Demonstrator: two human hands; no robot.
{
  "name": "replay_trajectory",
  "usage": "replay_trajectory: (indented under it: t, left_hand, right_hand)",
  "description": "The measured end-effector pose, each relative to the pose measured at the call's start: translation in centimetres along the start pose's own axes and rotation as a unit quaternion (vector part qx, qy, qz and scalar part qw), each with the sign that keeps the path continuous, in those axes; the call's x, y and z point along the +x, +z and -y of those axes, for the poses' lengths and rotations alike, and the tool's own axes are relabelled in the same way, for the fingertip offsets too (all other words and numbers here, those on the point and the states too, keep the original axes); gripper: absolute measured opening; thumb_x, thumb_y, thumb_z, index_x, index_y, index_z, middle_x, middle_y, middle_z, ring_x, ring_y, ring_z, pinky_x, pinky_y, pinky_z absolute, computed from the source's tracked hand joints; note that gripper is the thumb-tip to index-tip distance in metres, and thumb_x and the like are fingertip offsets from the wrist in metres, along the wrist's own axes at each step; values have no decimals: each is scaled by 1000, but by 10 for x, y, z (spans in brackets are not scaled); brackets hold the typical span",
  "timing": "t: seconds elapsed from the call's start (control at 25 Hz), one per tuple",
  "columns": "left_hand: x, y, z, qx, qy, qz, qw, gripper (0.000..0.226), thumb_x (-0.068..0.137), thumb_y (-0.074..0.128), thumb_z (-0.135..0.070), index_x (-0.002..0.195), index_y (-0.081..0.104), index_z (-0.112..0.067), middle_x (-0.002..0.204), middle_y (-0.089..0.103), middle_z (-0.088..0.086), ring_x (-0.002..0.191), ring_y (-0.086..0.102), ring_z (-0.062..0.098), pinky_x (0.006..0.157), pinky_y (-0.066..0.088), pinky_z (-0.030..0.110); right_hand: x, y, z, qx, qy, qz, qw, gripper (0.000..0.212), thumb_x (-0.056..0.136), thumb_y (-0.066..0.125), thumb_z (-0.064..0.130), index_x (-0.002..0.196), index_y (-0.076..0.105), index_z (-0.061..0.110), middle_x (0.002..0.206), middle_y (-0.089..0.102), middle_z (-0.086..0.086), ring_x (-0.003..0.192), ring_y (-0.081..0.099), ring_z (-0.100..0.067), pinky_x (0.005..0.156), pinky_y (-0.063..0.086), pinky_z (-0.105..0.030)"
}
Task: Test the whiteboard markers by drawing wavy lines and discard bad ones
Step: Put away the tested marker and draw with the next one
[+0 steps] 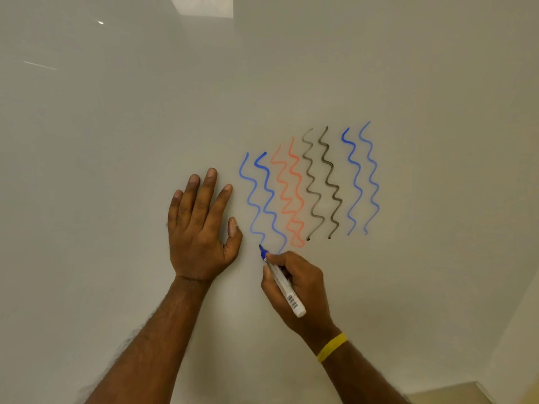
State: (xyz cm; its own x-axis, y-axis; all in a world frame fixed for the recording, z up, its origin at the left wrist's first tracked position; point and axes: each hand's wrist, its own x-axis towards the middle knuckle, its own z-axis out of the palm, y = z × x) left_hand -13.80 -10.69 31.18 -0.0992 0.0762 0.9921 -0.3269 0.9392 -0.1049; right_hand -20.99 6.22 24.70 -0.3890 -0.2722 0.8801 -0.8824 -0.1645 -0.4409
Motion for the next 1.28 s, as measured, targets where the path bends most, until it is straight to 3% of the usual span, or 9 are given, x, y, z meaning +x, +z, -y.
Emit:
replay_trajectory:
  t: [0.28, 0.6, 0.8, 0.92, 1.04, 1.12, 1.28]
  left_hand:
    - [-1, -1, -1, -1, -1, 8, 1000, 52, 86, 55, -23, 136, 55, -11, 150, 42, 14, 145, 31, 30, 118, 24, 48]
    - [-8, -9, -13, -30, -46, 60, 997, 58, 86, 56, -27, 140, 49, -10, 156, 33, 15, 148, 22, 32, 120, 17, 52]
    - [-65, -21, -43, -51, -79, 134, 987, 70, 85, 55, -46, 144, 43, -11, 159, 23, 19, 149, 17, 36, 119, 12, 58]
    - [-110, -30, -62, -66, -65, 200, 975, 76, 82, 55, -53, 145, 40, -13, 159, 23, 17, 149, 19, 35, 118, 14, 59]
    - [-158, -41, -84, -105, -51, 261, 958, 72, 85, 52, -55, 144, 41, -15, 159, 25, 14, 148, 23, 32, 118, 15, 58]
    - [-185, -48, -100, -143, -41, 307, 940, 69, 88, 50, -55, 144, 43, -16, 159, 27, 12, 148, 24, 30, 119, 15, 55]
    - [-240, -57, -130, -202, -35, 428, 880, 67, 89, 51, -51, 147, 40, -18, 160, 27, 8, 149, 22, 24, 121, 14, 49]
  right_hand:
    - [-33, -9, -3, -7, 84, 15, 996, 9, 87, 65, 27, 94, 64, 22, 74, 61, 11, 62, 59, -8, 56, 53, -32]
    - [-38, -30, 12, 73, 129, -30, 988, 12, 83, 70, 19, 94, 68, 22, 72, 63, 6, 59, 59, -17, 54, 51, -27]
    - [-47, -40, 14, 209, 238, -80, 945, 14, 78, 70, 10, 89, 72, 19, 81, 72, -5, 68, 66, -16, 61, 54, -26]
    - [-54, -49, 6, 258, 298, -104, 913, 14, 73, 72, 20, 87, 74, 20, 76, 71, -14, 57, 58, -14, 52, 48, -25]
    - [-74, -65, -3, 267, 312, -84, 908, 20, 71, 72, 29, 89, 75, 19, 74, 70, -16, 54, 54, -16, 49, 45, -24]
    - [-92, -77, -10, 271, 336, -68, 899, 20, 76, 72, 23, 92, 74, 11, 73, 69, -16, 53, 52, -18, 48, 43, -23]
    - [-141, -99, -27, 267, 453, -76, 847, 13, 89, 65, 4, 99, 69, -2, 73, 64, -16, 54, 46, -18, 46, 36, -22]
